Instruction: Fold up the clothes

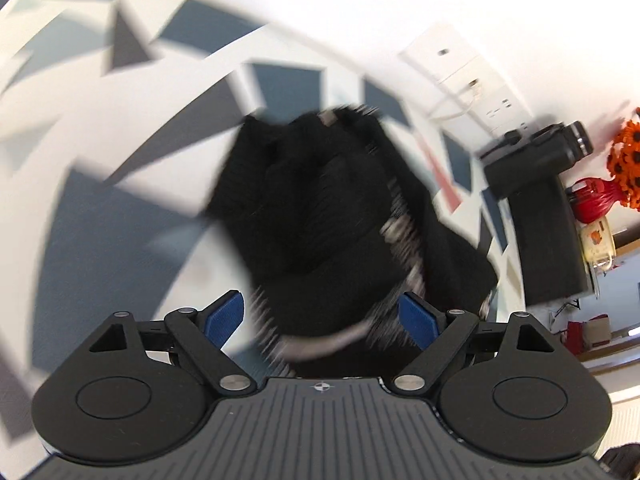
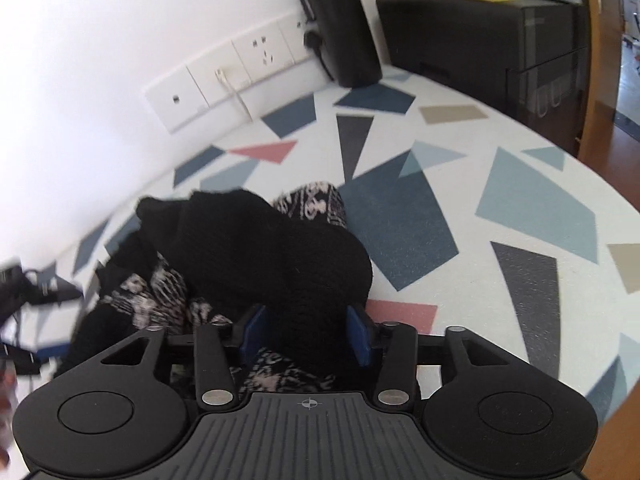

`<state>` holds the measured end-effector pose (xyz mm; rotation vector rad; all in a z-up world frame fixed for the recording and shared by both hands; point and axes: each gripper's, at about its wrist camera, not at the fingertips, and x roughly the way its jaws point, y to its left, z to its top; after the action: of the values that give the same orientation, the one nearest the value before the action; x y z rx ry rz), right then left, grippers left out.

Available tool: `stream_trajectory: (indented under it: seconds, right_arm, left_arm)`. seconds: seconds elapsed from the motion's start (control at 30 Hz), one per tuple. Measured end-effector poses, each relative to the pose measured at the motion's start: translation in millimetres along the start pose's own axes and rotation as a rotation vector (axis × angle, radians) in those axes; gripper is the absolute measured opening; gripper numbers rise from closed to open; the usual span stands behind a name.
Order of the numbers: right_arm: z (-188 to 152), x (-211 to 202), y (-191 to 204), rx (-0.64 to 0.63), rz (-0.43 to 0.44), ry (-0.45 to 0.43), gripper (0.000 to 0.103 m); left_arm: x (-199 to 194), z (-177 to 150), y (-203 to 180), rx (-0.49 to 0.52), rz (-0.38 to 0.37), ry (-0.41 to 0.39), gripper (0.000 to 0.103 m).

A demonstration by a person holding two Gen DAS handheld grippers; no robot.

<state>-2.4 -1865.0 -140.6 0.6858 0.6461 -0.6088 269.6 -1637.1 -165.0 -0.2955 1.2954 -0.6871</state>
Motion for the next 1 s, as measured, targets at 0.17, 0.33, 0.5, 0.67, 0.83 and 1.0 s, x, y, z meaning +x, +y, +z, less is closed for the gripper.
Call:
stream_trajectory:
  seconds: [0.17, 0.33, 0.5, 0.67, 0.83, 1.0]
  right_arm:
    - [-7, -22, 5, 0.044, -0.044, -0.032, 0.054]
    - [-9, -39, 8, 0.068, -0.074, -0.038, 0.054]
    - [0, -58, 10, 0.077, -0.077, -0.064, 0.061]
    - [21, -71, 7, 0.185, -0.004, -0.073, 0.061]
    - [43, -57, 38, 0.121, 0.079, -0.065, 0.065]
    - [38, -13, 71, 0.144, 0.155, 0.018, 0.065]
  left_arm:
    - [-1, -27, 4, -0.034, -0.157, 0.099, 0.087]
    - [23, -34, -27, 0.099, -0.168, 0.103, 0.087]
    - [11, -33, -24, 0.112, -0.103, 0.046, 0.014]
    - [-59, -3, 0, 0.142, -0.076, -0.173, 0.011]
    - [-126, 46, 43, 0.052, 0.044, -0.382, 0.011]
    - [-149, 58, 78, -0.054, 0.148, -0.448, 0.016]
